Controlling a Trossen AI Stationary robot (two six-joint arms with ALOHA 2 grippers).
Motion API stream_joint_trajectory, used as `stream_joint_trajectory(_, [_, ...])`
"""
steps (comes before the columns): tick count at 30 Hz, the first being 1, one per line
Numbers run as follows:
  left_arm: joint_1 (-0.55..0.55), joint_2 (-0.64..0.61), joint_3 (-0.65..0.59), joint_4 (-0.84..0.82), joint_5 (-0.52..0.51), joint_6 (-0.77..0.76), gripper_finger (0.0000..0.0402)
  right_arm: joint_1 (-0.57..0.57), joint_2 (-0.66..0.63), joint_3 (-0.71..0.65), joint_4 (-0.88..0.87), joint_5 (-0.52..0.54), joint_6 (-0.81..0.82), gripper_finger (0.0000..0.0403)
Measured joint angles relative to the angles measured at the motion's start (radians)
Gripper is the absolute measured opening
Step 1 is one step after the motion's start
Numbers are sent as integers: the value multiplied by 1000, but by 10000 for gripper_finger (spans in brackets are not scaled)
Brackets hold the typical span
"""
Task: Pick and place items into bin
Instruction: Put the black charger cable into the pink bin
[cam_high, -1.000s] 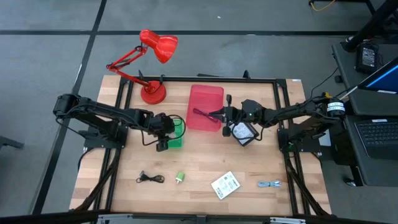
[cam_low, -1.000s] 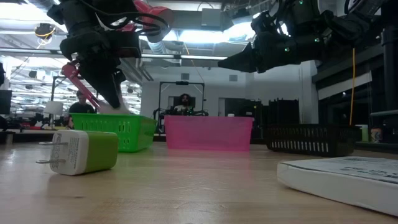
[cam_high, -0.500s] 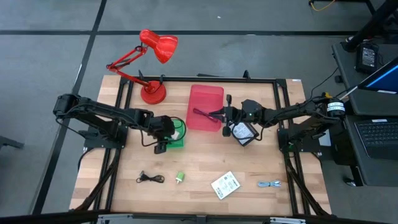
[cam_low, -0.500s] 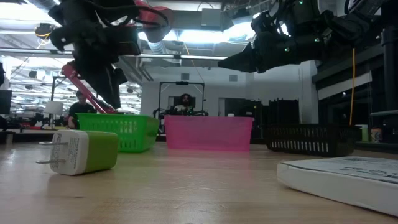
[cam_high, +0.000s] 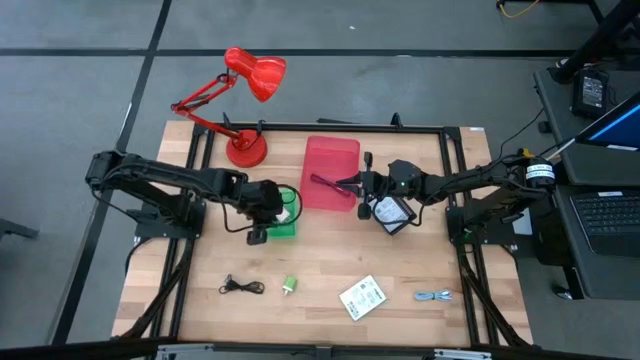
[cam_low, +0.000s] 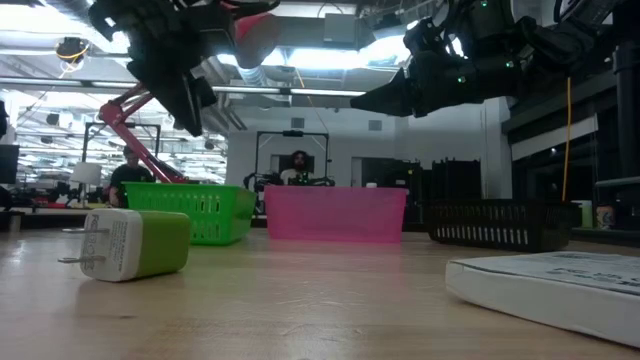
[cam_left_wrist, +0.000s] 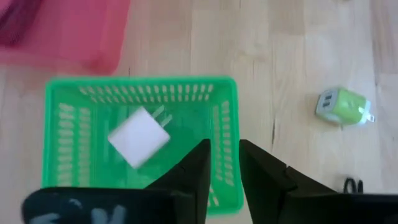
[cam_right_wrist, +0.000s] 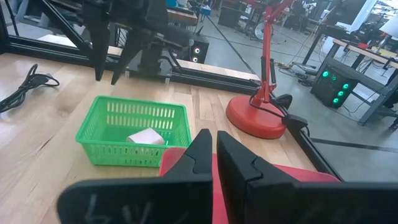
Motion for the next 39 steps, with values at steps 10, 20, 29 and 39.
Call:
stream_joint_trajectory(10, [-140, 0, 4, -119, 2, -109, 19, 0, 0, 0, -2, 0, 0, 7])
stream_joint_trajectory(20, [-302, 0, 4, -116, -58, -337, 2, 0, 0, 0, -3, 0, 0, 7])
stream_joint_trajectory(29, [-417, 0, 4, -106, -113, -551, 1, 0, 0, 0, -2, 0, 0, 7])
stream_joint_trajectory(39, [-504, 49, 52, -33, -129, -667, 2, 0, 0, 0, 15, 0, 0, 7])
